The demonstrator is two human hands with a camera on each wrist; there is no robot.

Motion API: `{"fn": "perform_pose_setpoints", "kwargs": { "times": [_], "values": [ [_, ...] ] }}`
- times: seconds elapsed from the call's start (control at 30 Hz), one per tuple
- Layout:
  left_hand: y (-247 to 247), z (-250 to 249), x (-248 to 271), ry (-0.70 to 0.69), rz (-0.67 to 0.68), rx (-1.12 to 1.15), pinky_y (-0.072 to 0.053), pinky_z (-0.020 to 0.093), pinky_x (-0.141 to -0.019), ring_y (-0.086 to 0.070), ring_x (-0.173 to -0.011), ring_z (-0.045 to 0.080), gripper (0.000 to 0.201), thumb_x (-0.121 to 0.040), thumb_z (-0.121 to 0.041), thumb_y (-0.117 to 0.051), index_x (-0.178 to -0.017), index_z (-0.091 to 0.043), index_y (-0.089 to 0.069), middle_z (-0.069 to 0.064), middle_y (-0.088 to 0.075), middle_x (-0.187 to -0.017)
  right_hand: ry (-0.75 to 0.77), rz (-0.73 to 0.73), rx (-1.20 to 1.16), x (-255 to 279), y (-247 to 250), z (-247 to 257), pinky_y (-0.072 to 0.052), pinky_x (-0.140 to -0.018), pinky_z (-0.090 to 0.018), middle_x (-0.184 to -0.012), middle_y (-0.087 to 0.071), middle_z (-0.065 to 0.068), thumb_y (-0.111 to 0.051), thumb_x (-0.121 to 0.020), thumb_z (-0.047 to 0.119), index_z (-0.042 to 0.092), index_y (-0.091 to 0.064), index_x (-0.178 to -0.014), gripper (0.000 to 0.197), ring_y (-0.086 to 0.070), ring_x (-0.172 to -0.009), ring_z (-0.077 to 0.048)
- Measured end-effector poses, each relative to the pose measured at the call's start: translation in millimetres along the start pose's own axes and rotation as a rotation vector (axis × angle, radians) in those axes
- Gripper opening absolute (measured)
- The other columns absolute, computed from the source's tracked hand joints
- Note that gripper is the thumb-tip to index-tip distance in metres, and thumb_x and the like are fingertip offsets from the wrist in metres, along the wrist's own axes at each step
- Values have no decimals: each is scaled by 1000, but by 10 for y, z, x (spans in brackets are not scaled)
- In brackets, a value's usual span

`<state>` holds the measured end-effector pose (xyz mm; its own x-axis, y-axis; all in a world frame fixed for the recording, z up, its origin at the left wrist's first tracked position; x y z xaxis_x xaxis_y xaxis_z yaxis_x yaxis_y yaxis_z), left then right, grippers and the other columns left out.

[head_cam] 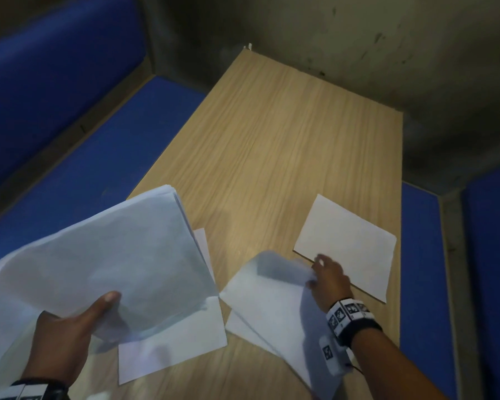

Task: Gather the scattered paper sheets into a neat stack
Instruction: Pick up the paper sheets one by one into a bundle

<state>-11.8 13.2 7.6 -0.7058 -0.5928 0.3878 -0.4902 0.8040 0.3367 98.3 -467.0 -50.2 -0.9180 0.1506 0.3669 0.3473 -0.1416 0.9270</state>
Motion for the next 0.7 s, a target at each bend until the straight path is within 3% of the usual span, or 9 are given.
{"fn": "perform_pose_setpoints", "kwargs": {
  "times": [0.07, 0.13, 0.2, 0.27, 0.33, 0.4, 0.5, 0.6, 0.7],
  "values": [
    [-36, 20, -18, -15, 4, -14, -52, 45, -87, -70, -85, 28, 36, -73, -18, -87, -95, 8, -75, 17, -73, -85, -61, 7, 18, -114, 115, -167, -47, -90, -41, -131, -51, -8, -63, -82, 25, 16, -59, -116, 36, -53, -116, -32],
    [-69, -6, -8, -24, 0, -24, -54, 35, -80, -67, -79, 25, 34, -74, -16, -86, -94, 9, -75, 16, -71, -82, -99, 104, -25, -190, 142, -262, -49, -77, -36, -104, -62, -9, -58, -82, 22, 17, -56, -99, 18, -63, -97, -31],
    [-97, -39, 2, -38, -16, -9, -56, 22, -64, -62, -71, 23, 32, -74, -13, -85, -94, 9, -74, 18, -69, -81, -68, 177, -83, -235, 120, -286, -44, -63, -29, -78, -60, -4, -54, -82, 16, 17, -47, -84, 7, -63, -75, -28],
    [-122, -25, -17, -43, -8, 2, -57, 28, -72, -68, -76, 28, 34, -72, -18, -87, -92, 8, -75, 20, -72, -84, -19, 176, -142, -266, 127, -274, -43, -56, -29, -73, -59, -4, -54, -82, 14, 13, -47, -83, 7, -61, -67, -26],
    [-136, 56, -68, -42, -19, 25, -55, 44, -86, -73, -85, 32, 46, -67, -29, -91, -92, 6, -77, 20, -75, -85, 7, 145, -192, -312, 150, -297, -45, -58, -31, -79, -62, -10, -56, -83, 11, 9, -51, -82, 5, -61, -70, -27],
    [-118, 236, -156, -25, -47, 49, -56, 52, -89, -76, -84, 32, 62, -60, -46, -92, -94, 3, -77, 16, -78, -88, 34, 89, -189, -396, 152, -349, -44, -63, -31, -92, -61, -13, -59, -82, 7, 8, -51, -79, 9, -59, -75, -26],
    [-148, 428, -235, 28, -2, 59, -56, 56, -90, -77, -83, 35, 68, -58, -52, -92, -95, 3, -78, 16, -79, -88, 86, 8, -86, -538, 125, -426, -48, -79, -32, -127, -53, -17, -66, -78, 8, 6, -62, -97, 19, -58, -105, -33],
    [-214, 160, -142, -31, 17, 48, -54, 45, -91, -73, -86, 33, 41, -68, -22, -90, -94, 6, -76, 19, -75, -86, 111, 59, 136, -744, 77, -474, -45, -99, -39, -157, -23, -11, -65, -80, 26, 7, -41, -140, 68, -31, -139, -30],
    [-240, 65, -65, -45, 21, 17, -58, 21, -66, -71, -81, 30, 34, -71, -13, -87, -94, 9, -75, 20, -74, -85, 150, 47, 308, -985, 141, -424, -45, -102, -41, -162, -6, -8, -59, -84, 29, 10, -19, -150, 80, -17, -147, -27]
  ]
}}
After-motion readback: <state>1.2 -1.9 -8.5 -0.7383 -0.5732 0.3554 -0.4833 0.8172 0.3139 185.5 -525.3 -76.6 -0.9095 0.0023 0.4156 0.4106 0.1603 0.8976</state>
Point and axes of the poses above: each hand's wrist, its own x-axis away from the middle knuckle, its own y-axis out of the back of the hand, z = x × y, the point moved 5 cm from there along -x, towards the middle knuckle
